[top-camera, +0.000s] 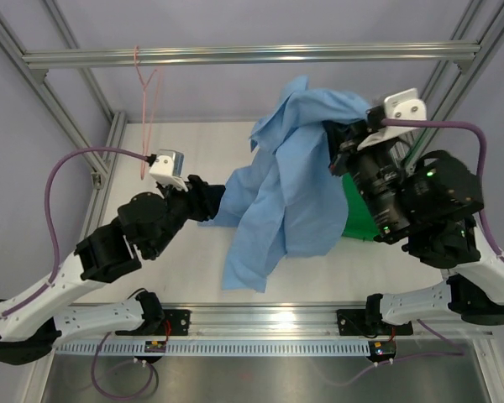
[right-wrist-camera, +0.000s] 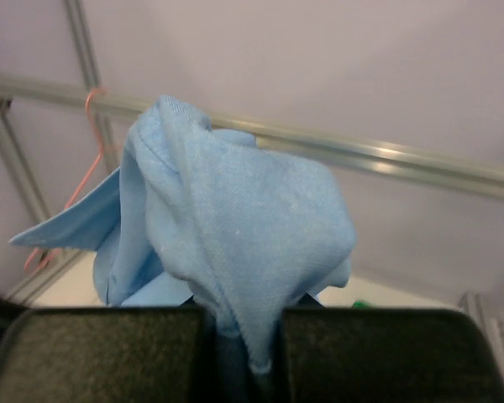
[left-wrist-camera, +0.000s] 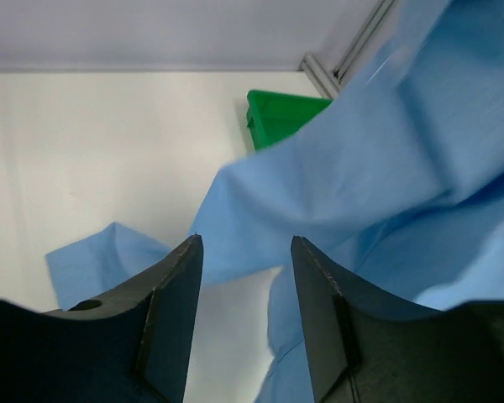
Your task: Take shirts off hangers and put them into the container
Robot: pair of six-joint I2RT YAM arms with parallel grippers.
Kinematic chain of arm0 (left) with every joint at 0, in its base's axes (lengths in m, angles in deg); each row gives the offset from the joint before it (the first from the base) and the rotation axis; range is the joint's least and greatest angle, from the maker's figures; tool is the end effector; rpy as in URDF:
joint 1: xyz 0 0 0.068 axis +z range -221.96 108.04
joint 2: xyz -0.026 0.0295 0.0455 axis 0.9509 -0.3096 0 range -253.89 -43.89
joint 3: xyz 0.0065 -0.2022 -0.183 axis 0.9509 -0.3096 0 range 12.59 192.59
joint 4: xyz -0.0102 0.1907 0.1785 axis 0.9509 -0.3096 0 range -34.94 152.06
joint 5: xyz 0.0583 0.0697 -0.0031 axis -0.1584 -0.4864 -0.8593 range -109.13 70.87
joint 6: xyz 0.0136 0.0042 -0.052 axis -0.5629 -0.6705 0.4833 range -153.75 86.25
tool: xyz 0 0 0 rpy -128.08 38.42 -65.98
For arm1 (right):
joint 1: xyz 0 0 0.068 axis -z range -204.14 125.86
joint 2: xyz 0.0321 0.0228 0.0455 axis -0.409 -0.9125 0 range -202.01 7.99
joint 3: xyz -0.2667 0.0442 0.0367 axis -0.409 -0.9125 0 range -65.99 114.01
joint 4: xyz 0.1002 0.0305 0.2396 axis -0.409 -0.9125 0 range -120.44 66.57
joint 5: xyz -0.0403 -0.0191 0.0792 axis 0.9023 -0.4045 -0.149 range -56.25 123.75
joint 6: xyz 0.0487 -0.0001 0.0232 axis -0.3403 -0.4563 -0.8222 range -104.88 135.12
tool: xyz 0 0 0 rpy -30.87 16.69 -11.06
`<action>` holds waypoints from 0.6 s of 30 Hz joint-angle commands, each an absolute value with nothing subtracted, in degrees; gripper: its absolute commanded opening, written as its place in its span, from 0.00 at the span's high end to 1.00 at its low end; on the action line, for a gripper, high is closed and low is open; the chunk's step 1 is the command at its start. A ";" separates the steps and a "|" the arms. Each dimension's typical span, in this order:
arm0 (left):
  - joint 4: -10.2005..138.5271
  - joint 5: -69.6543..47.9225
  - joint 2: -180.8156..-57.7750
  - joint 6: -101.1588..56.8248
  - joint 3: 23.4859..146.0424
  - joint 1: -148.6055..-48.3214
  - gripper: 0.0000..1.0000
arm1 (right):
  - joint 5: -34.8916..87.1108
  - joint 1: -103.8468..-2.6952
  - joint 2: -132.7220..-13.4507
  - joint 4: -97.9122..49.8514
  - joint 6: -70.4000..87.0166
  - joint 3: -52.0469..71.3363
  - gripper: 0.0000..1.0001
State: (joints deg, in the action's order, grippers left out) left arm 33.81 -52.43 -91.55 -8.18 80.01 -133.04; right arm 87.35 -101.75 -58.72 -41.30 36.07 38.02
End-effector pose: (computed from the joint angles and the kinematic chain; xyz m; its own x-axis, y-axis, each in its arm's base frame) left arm 0.0921 -0.1263 0.4325 -0.2667 -0.2629 -0.9272 0.3922 0.8492 -0.3536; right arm 0.0631 0.1540 0.5838 0.2157 -0.0072 -0.9764 -0.3636 0.9275 -0.0871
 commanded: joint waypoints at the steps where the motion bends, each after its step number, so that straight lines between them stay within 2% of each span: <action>1: 35.34 -53.93 -94.33 -6.59 79.13 -133.57 0.52 | 90.27 -101.14 -61.17 -19.52 62.72 43.16 1.00; 4: 36.30 -53.49 -96.27 -6.06 78.78 -134.45 0.61 | 86.58 -96.24 -63.63 -16.05 69.70 49.99 1.00; 11: 36.75 -54.81 -96.62 -7.20 79.13 -135.07 0.63 | 78.67 -82.34 -69.52 -24.30 68.31 63.99 1.00; 15: 34.73 -55.42 -97.76 -7.82 80.70 -135.07 0.63 | 74.19 -75.92 -76.63 -35.27 66.27 81.26 1.00; 18: 34.46 -55.16 -98.29 -7.91 80.98 -135.07 0.63 | 70.86 -73.37 -78.93 -34.96 67.15 83.69 1.00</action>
State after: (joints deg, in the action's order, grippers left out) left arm 33.04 -52.95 -97.71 -7.31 78.57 -134.84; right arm 78.72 -75.23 -77.50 -30.86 63.28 80.40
